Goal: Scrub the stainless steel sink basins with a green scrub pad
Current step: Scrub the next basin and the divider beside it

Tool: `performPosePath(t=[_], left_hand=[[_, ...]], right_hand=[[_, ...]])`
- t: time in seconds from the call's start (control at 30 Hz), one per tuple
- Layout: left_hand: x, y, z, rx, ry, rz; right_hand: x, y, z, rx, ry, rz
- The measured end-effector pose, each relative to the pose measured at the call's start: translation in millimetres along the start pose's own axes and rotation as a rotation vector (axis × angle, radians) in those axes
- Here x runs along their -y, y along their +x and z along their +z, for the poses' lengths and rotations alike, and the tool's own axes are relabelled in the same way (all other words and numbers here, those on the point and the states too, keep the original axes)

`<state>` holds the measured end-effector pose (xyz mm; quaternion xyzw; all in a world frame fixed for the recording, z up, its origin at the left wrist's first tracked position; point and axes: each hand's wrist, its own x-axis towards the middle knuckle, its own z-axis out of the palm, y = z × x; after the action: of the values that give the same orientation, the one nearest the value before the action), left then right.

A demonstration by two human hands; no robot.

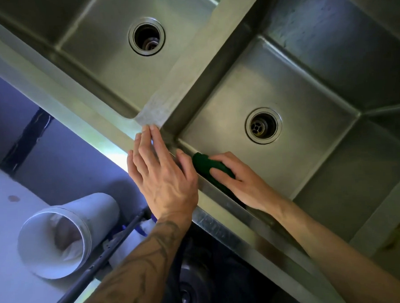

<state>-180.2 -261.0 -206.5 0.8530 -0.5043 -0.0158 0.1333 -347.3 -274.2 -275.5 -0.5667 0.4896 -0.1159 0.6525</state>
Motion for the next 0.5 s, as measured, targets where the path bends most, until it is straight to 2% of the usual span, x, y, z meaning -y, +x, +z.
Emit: performPosePath(t=[0.2,0.37,0.5], left_hand=[[-1,1,-1,0.008,-0.026,0.001],[0,1,1,-0.003,-0.027,0.005],[-2,1,0,0.004,-0.043,-0.003]], right_hand=[[-23,14,-7,0.053,-0.191,0.183],[-16,-7,-4,-0.014,-0.033,0.039],[-23,6,-6,0.028,-0.087,0.066]])
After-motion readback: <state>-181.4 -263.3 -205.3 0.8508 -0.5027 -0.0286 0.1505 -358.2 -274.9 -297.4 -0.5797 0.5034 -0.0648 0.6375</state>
